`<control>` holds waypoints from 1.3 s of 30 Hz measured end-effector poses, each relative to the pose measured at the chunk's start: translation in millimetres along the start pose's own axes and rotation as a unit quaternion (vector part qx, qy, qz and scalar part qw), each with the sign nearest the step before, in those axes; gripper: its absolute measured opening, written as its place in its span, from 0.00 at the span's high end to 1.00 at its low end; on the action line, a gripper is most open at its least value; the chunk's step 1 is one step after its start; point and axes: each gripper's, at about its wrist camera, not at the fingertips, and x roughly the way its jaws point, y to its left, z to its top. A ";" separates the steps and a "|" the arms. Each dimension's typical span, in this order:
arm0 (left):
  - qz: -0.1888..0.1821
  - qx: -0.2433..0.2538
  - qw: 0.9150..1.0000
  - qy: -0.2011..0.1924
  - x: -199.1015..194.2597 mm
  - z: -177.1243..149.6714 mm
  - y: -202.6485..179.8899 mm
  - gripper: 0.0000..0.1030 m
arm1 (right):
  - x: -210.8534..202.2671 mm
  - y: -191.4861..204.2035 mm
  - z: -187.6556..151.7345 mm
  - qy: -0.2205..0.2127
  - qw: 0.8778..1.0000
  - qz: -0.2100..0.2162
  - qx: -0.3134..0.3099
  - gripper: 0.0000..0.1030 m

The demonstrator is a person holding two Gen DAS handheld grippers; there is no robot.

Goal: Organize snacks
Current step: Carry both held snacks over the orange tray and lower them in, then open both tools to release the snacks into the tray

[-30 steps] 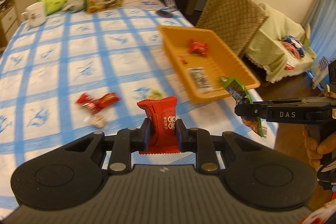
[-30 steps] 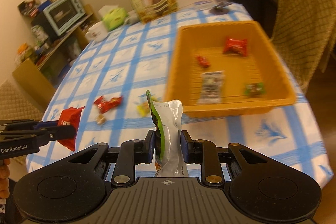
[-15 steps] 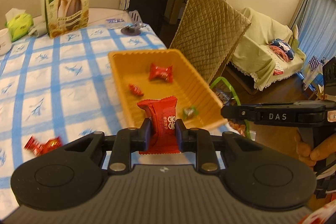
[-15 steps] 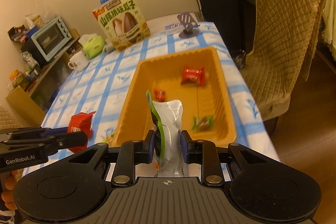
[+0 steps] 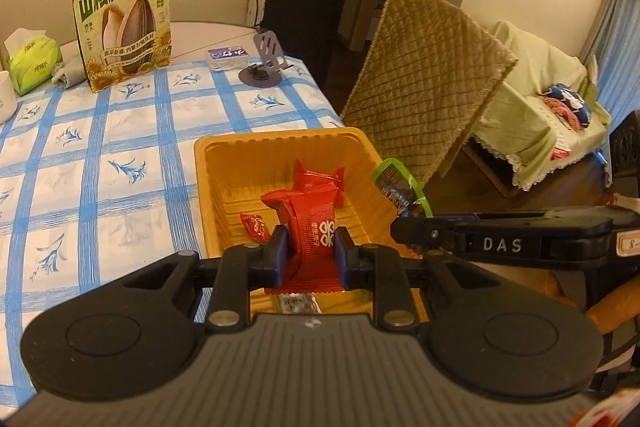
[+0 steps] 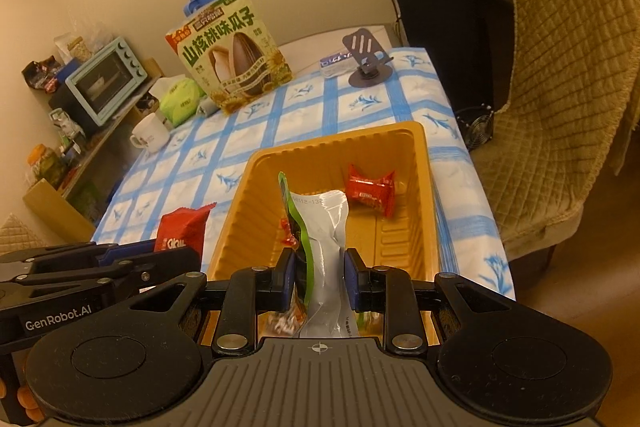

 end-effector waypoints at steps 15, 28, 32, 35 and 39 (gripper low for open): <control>0.025 -0.013 0.999 0.027 42.8 11.9 13.7 0.79 | 62.9 -18.9 16.0 0.035 0.999 -0.009 -0.021 0.74; 0.030 -0.013 0.999 0.036 55.2 14.2 17.0 0.78 | 67.1 -25.3 24.7 0.022 1.000 -0.005 -0.014 0.73; 0.030 -0.010 0.999 0.038 61.2 17.8 15.3 0.78 | 66.3 -26.9 26.9 0.021 1.000 -0.006 -0.012 0.73; 0.029 -0.006 0.999 0.038 66.8 21.6 13.2 0.78 | 66.5 -27.9 28.3 0.021 1.000 -0.008 -0.012 0.72; 0.028 -0.001 0.999 0.039 74.9 26.6 10.4 0.78 | 67.7 -29.6 29.9 0.021 1.000 -0.010 -0.011 0.72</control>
